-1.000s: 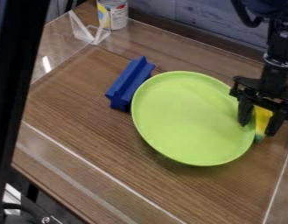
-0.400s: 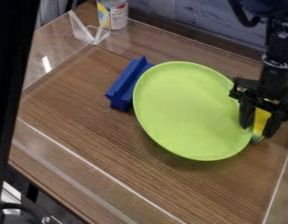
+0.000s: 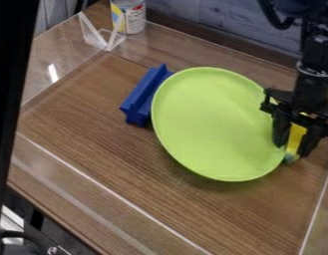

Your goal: Put the banana in the green plate

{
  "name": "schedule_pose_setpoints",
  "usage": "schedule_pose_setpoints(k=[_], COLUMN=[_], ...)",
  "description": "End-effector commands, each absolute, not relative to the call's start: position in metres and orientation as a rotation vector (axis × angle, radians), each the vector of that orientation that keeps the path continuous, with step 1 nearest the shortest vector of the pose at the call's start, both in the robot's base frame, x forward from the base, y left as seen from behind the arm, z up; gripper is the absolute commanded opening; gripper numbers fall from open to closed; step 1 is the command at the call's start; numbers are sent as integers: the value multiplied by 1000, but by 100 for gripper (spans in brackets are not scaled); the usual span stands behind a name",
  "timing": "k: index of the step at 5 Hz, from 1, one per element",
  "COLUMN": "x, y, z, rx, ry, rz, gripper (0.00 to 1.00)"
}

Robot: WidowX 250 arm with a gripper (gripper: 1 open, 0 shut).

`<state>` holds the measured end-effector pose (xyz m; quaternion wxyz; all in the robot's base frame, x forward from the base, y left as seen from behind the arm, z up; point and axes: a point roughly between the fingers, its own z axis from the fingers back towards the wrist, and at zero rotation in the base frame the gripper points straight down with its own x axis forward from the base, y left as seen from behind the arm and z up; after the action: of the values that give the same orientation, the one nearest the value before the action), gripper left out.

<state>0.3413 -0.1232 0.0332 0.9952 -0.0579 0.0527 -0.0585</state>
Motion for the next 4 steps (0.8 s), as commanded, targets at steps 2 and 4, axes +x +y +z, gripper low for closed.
schedule_pose_setpoints(k=[2, 4], x=[348, 342], y=[-120, -96], z=[74, 110], rx=[-157, -172], ry=[4, -54], rz=[-149, -121], gripper=[0, 0])
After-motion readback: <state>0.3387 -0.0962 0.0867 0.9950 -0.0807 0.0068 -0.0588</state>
